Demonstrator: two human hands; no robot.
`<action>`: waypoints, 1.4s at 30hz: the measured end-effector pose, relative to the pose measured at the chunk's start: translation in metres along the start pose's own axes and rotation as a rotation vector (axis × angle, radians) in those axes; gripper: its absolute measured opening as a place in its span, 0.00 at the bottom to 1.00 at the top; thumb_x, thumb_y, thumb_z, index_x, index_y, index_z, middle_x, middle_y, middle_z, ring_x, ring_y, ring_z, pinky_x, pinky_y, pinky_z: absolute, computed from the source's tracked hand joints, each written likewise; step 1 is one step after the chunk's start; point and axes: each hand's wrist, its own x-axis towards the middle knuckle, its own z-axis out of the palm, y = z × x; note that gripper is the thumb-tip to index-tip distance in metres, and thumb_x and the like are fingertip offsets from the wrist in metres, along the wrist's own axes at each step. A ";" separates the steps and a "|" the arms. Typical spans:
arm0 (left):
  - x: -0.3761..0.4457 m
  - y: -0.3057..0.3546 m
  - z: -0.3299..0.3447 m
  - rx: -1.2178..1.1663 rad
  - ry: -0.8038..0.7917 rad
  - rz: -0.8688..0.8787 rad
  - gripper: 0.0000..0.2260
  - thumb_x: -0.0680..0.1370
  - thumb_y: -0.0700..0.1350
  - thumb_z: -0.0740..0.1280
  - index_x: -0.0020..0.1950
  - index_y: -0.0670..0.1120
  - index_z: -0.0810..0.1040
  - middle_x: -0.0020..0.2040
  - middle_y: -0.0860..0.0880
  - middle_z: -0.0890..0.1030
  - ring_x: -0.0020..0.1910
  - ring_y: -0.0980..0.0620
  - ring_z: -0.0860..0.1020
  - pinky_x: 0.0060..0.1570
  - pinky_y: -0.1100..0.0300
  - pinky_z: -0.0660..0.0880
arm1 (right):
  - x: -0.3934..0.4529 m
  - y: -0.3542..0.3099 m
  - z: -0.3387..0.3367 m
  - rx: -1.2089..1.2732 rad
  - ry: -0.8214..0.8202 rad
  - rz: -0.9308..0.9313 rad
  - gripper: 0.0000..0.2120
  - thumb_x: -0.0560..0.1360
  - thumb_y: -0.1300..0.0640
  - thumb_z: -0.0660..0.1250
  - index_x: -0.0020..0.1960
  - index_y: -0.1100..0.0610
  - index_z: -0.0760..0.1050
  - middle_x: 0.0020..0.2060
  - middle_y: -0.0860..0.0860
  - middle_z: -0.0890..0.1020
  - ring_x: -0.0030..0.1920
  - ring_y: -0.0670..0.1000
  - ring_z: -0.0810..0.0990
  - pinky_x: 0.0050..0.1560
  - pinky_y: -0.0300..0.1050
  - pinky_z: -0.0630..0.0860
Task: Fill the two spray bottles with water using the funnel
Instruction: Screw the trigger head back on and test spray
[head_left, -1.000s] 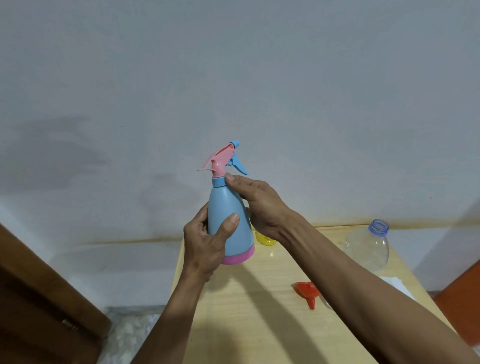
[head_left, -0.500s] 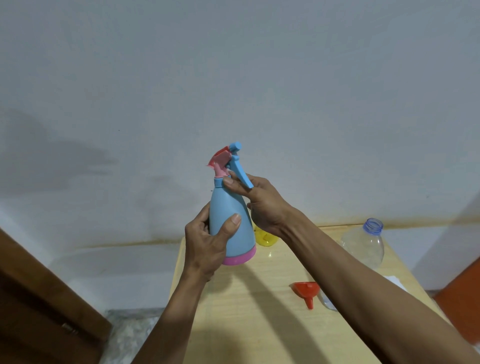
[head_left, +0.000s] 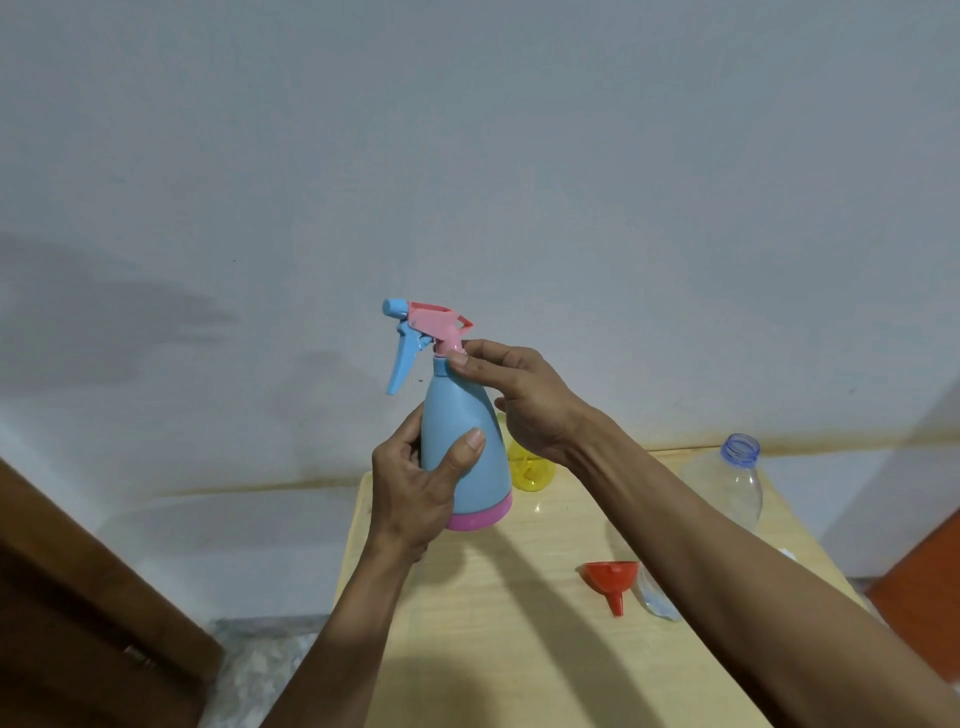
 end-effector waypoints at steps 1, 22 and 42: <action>0.000 0.000 0.000 0.006 0.000 0.002 0.23 0.65 0.59 0.73 0.57 0.52 0.80 0.48 0.56 0.84 0.47 0.54 0.83 0.37 0.59 0.80 | 0.000 -0.001 0.000 -0.006 -0.004 0.001 0.10 0.80 0.59 0.68 0.58 0.63 0.81 0.45 0.50 0.83 0.37 0.36 0.81 0.34 0.25 0.73; 0.002 -0.006 -0.005 0.042 -0.010 0.003 0.20 0.66 0.60 0.73 0.55 0.56 0.79 0.49 0.58 0.83 0.48 0.55 0.83 0.38 0.58 0.81 | 0.013 0.000 0.002 -0.108 0.093 -0.082 0.17 0.71 0.58 0.79 0.57 0.63 0.83 0.53 0.60 0.86 0.58 0.59 0.84 0.65 0.55 0.79; 0.005 -0.016 -0.009 0.181 0.075 0.003 0.31 0.65 0.64 0.74 0.64 0.51 0.78 0.54 0.54 0.82 0.51 0.53 0.82 0.43 0.53 0.83 | 0.015 -0.005 0.012 -0.318 0.180 -0.083 0.13 0.72 0.53 0.79 0.54 0.57 0.85 0.45 0.51 0.88 0.47 0.50 0.86 0.49 0.42 0.82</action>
